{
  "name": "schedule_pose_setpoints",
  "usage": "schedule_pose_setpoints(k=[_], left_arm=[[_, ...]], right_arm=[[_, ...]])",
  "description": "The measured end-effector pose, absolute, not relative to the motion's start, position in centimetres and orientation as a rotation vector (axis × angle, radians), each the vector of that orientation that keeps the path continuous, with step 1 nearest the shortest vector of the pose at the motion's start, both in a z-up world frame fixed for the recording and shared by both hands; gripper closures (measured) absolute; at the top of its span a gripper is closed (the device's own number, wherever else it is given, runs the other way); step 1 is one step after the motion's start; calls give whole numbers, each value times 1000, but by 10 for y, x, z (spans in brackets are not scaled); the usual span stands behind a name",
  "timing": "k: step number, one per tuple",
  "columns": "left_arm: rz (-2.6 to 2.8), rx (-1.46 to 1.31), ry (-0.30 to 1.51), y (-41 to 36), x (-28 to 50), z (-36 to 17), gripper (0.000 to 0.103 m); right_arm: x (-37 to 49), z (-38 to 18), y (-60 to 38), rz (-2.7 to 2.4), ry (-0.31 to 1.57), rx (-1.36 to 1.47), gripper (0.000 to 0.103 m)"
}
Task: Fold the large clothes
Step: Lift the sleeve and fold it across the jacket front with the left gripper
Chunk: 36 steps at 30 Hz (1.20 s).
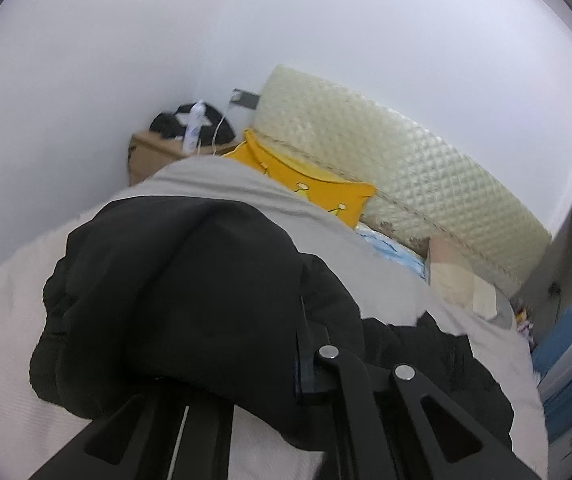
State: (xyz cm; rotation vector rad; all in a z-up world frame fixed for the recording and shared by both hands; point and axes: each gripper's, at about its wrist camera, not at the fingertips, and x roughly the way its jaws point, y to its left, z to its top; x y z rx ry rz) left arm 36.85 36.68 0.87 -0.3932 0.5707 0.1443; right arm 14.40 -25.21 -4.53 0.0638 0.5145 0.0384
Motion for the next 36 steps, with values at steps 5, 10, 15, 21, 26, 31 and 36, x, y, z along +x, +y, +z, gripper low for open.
schedule_pose_setpoints(k=[5, 10, 15, 21, 26, 31, 36], left_arm=[[94, -284, 535, 303, 356, 62, 97], [20, -235, 509, 232, 352, 96, 97], [-110, -186, 503, 153, 346, 109, 97], [-202, -112, 508, 59, 355, 105, 97], [-284, -50, 560, -26, 372, 71, 97], [-389, 32, 617, -106, 384, 14, 96], [-447, 99, 709, -176, 402, -60, 96]], right_arm=[[137, -37, -278, 15, 504, 112, 0], [130, -33, -284, 19, 486, 104, 0], [130, -20, -293, 5, 423, 106, 0], [131, -13, -305, 4, 409, 117, 0], [134, -8, -327, -20, 386, 156, 0], [138, -16, -338, -63, 379, 161, 0], [153, -33, -352, -73, 438, 204, 0]])
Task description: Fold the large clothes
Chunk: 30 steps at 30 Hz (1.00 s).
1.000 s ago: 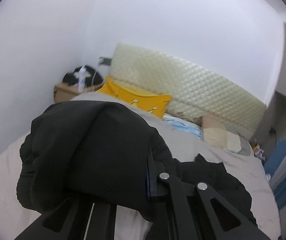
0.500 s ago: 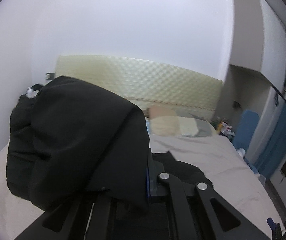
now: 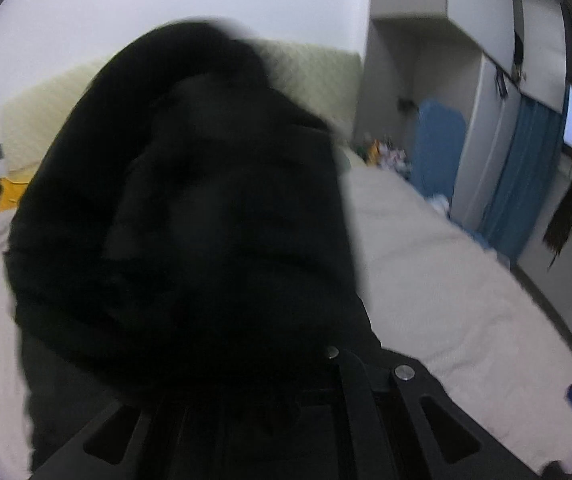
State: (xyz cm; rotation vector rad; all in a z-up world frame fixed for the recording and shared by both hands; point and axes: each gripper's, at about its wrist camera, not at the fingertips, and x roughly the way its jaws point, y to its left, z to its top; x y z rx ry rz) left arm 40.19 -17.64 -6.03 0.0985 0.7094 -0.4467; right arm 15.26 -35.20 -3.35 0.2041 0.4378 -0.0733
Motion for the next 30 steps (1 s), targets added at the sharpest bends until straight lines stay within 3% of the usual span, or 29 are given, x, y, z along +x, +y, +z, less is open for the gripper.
schedule_pose_setpoints(k=[12, 23, 25, 29, 30], left_arm=[[-389, 209, 873, -253, 452, -178, 95], [-391, 166, 846, -233, 431, -151, 92], [-383, 161, 839, -224, 423, -143, 88], [-351, 115, 854, -195, 405, -124, 45], [-354, 90, 854, -185, 398, -120, 39]], right_arm=[[168, -55, -365, -95, 480, 255, 0], [177, -65, -359, -61, 507, 232, 0], [175, -63, -357, -50, 500, 229, 0], [170, -59, -355, -36, 490, 228, 0], [169, -58, -354, -32, 487, 230, 0]])
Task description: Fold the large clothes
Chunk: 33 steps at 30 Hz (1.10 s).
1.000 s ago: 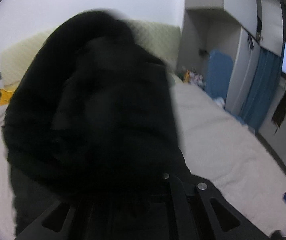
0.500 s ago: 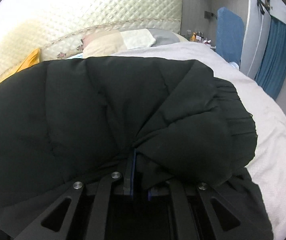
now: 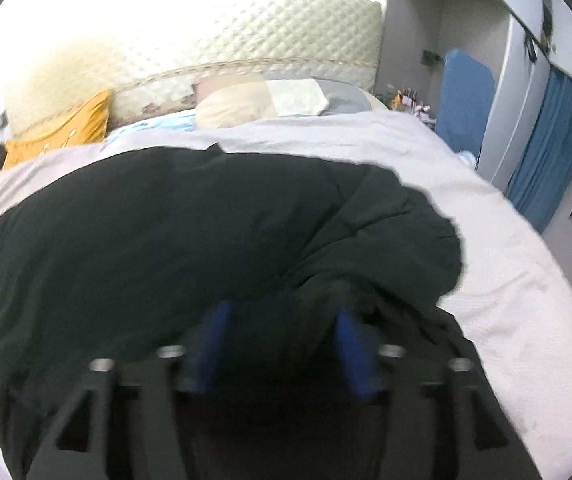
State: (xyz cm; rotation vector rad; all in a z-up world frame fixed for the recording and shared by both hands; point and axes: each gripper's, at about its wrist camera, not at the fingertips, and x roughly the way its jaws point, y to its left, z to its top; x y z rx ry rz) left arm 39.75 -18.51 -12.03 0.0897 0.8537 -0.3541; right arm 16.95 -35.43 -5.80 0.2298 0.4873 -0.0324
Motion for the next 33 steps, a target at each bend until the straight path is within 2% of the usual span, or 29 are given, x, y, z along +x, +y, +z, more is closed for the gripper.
schedule_pose_setpoints(k=[8, 14, 19, 23, 27, 28, 30, 31, 33], left_arm=[[-302, -253, 867, -47, 377, -107, 38], [-267, -648, 911, 54, 380, -151, 38], [-274, -899, 890, 90, 387, -179, 38], [-211, -891, 946, 91, 398, -195, 38], [-201, -968, 882, 104, 400, -191, 39], [-195, -978, 863, 110, 401, -187, 42], [-177, -973, 832, 118, 403, -179, 65], [-165, -947, 827, 121, 405, -173, 69], [-143, -874, 837, 122, 410, -162, 86]], right_arm=[[168, -52, -342, -1, 505, 226, 0], [167, -52, -334, 2, 507, 223, 0], [175, -61, -324, 10, 552, 198, 0], [179, -65, -314, 25, 567, 184, 0], [180, -70, -310, 38, 582, 176, 0], [180, -71, -310, 38, 584, 177, 0], [183, -73, -310, 30, 589, 177, 0], [184, -73, -311, 24, 592, 174, 0], [186, -74, -311, 32, 596, 179, 0]])
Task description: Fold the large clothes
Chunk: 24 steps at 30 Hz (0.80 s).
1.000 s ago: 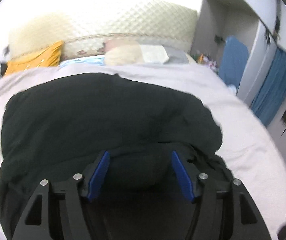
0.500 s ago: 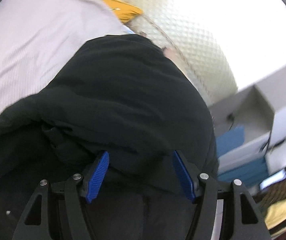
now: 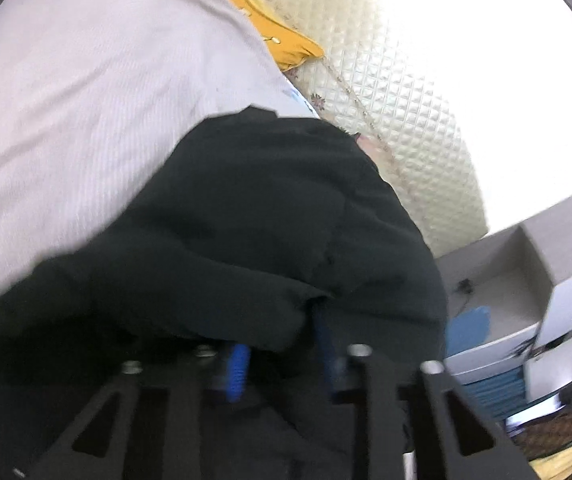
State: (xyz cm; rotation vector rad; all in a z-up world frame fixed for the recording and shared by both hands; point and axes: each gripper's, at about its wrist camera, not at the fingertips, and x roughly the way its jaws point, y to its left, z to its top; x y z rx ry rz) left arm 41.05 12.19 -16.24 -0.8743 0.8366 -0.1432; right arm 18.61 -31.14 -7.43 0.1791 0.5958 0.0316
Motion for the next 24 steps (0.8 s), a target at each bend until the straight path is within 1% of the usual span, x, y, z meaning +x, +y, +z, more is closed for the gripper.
schedule_pose_setpoints(k=[2, 4, 7, 8, 10, 13, 16, 19, 20, 21, 22, 23, 24], left_arm=[[-98, -788, 820, 114, 417, -147, 92], [-53, -758, 786, 119, 414, -133, 94], [53, -638, 731, 121, 411, -119, 94], [88, -518, 739, 110, 413, -120, 94], [95, -422, 761, 102, 415, -128, 94], [96, -346, 763, 95, 411, -131, 94], [82, -360, 770, 103, 397, -134, 92], [93, -380, 802, 107, 389, -129, 86], [93, -362, 804, 106, 388, -127, 81], [90, -334, 808, 101, 387, -121, 71], [81, -301, 812, 97, 385, -119, 66], [67, -261, 806, 93, 375, -112, 57], [61, -233, 794, 91, 369, -106, 50]], right_arm=[[185, -75, -311, 33, 597, 176, 0], [186, -76, -312, 38, 601, 182, 0], [186, -75, -313, 37, 598, 185, 0], [187, -75, -313, 35, 597, 183, 0], [188, -76, -312, 38, 603, 179, 0], [188, -77, -311, 43, 597, 171, 0], [188, -79, -310, 47, 601, 170, 0], [189, -76, -311, 50, 586, 176, 0], [188, -75, -311, 55, 579, 178, 0], [187, -73, -311, 63, 571, 177, 0], [187, -72, -309, 66, 567, 174, 0], [186, -71, -309, 67, 561, 172, 0], [186, -70, -310, 69, 560, 174, 0]])
